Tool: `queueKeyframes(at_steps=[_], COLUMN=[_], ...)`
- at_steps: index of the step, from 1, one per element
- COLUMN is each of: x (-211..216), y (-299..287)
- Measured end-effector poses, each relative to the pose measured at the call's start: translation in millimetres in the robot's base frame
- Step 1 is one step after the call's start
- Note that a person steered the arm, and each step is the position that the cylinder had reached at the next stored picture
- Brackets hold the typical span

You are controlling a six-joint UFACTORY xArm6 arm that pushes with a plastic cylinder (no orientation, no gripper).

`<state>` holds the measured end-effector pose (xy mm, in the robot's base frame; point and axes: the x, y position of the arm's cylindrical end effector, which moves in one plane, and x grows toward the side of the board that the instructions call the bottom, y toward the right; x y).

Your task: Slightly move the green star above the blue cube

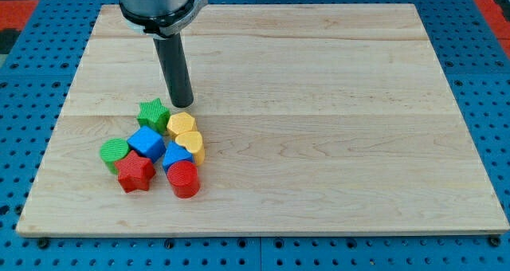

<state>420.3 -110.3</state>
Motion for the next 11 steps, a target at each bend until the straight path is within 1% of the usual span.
queueKeyframes(at_steps=[10,11], x=[-0.9,-3.2], y=[-28.1,-40.9])
